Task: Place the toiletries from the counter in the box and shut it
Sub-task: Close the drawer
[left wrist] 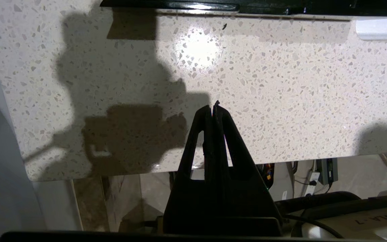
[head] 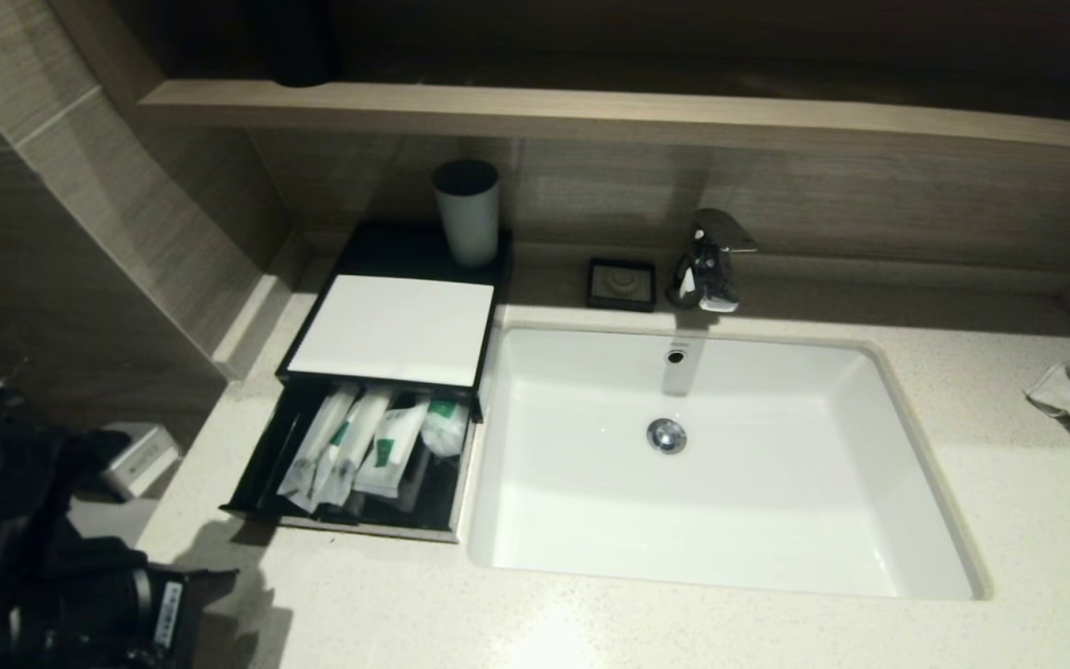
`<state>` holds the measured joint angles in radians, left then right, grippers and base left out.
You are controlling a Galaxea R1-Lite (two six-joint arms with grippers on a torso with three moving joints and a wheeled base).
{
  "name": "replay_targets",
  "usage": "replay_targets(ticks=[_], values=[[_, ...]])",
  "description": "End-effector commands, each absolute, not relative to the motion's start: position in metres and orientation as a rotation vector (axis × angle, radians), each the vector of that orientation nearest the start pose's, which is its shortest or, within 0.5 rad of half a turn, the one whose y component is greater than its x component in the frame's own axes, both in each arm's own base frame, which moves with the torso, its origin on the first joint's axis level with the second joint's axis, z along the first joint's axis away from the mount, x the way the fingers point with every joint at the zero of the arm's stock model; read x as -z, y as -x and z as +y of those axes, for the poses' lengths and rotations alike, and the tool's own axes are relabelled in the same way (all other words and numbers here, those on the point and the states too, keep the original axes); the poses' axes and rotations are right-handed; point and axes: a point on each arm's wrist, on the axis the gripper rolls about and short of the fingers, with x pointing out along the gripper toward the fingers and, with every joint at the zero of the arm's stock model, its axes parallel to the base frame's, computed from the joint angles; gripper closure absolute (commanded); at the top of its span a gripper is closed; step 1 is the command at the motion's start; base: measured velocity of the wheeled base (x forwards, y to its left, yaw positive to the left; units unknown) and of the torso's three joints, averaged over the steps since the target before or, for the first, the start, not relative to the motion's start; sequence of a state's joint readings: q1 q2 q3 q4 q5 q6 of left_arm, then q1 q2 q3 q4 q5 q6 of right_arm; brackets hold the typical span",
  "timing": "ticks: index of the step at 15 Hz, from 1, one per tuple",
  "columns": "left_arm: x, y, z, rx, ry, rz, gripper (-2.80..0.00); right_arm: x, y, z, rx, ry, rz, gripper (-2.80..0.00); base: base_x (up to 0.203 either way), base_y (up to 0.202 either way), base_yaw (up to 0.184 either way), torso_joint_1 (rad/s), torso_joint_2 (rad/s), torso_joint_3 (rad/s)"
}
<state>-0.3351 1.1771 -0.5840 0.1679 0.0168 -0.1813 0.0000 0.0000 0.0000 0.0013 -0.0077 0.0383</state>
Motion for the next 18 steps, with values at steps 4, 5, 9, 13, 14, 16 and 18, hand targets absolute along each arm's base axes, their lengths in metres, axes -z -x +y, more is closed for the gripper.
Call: replay_targets(ticks=[4,5,9,13,14,16,18], values=[[-0.161,-0.155,-0.053,0.227,0.03,0.82,0.0,-0.075,0.023,0.0,0.008,-0.038,0.0,0.0,0.0,0.0,0.0,0.0,0.0,0.0],[-0.16,-0.158,-0.055,0.227,0.028,0.82,0.0,-0.075,0.023,0.0,0.008,-0.038,0.001,0.0,0.0,0.0,0.0,0.0,0.0,0.0],[-0.15,-0.17,-0.059,0.22,0.022,0.845,0.0,-0.075,0.023,0.0,0.008,-0.038,0.001,0.0,0.0,0.0,0.0,0.0,0.0,0.0],[-0.143,-0.176,-0.061,0.214,0.017,0.869,0.0,-0.075,0.023,0.0,0.008,-0.038,0.001,0.0,0.0,0.0,0.0,0.0,0.0,0.0],[-0.142,-0.177,-0.061,0.214,0.019,0.87,0.0,-0.075,0.023,0.0,0.008,-0.038,0.001,0.0,0.0,0.0,0.0,0.0,0.0,0.0],[-0.141,-0.182,-0.063,0.214,0.019,0.86,0.0,-0.075,0.023,0.0,0.008,-0.038,0.001,0.0,0.0,0.0,0.0,0.0,0.0,0.0],[-0.143,-0.184,-0.064,0.22,0.027,0.827,0.0,-0.075,0.023,0.0,0.008,-0.038,0.0,0.0,0.0,0.0,0.0,0.0,0.0,0.0]])
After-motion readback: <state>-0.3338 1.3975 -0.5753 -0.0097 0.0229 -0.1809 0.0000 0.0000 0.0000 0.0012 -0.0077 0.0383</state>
